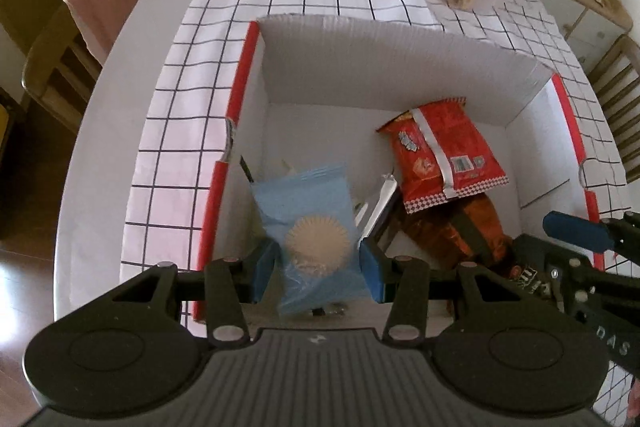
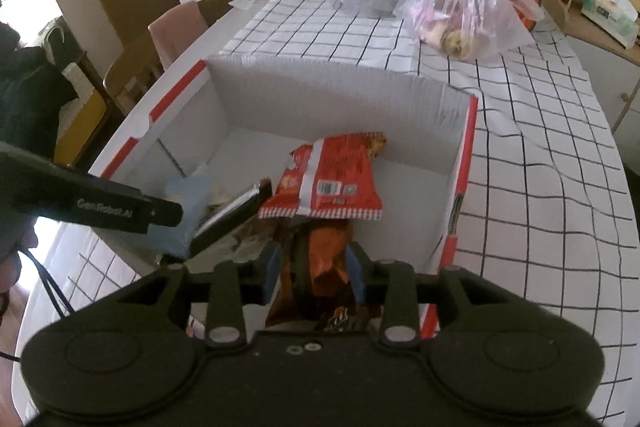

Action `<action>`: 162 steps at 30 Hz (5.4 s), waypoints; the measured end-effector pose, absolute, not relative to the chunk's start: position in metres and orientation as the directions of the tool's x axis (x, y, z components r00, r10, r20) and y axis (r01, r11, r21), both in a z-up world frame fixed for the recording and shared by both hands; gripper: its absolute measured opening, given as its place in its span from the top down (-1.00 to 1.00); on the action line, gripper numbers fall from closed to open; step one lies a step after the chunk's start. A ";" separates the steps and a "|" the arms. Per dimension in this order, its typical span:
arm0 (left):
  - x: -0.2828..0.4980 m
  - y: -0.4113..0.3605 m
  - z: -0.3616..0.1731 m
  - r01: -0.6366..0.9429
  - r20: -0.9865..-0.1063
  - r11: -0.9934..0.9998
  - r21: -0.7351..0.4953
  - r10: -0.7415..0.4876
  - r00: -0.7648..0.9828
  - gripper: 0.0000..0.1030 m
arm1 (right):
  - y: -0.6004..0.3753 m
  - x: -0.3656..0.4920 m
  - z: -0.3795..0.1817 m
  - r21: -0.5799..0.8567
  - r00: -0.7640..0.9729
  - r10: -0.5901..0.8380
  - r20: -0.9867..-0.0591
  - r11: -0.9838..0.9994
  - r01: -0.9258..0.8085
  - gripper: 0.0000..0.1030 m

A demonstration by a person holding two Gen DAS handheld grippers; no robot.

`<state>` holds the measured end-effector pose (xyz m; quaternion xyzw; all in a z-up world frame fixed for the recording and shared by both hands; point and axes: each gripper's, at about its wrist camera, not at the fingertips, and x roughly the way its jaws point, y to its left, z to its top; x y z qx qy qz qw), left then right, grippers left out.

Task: Organize snacks

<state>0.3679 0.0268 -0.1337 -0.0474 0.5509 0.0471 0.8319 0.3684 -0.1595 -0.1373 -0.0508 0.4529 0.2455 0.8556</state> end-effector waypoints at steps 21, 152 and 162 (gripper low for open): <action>0.312 0.030 -0.095 -0.149 -0.868 0.984 -0.098 -0.012 0.497 -0.22 | -0.171 0.319 -0.104 0.135 0.543 0.396 -0.740 0.879 -0.457 -0.46; 0.169 0.023 -0.141 -0.242 -0.891 0.949 -0.202 -0.075 0.449 0.34 | -0.227 0.176 -0.123 0.190 0.596 0.258 -0.761 0.966 -0.175 0.13; 0.166 0.013 -0.091 -0.146 -0.837 0.971 -0.189 -0.082 0.540 0.34 | -0.211 0.178 -0.089 0.148 0.650 0.272 -0.709 0.959 -0.241 0.13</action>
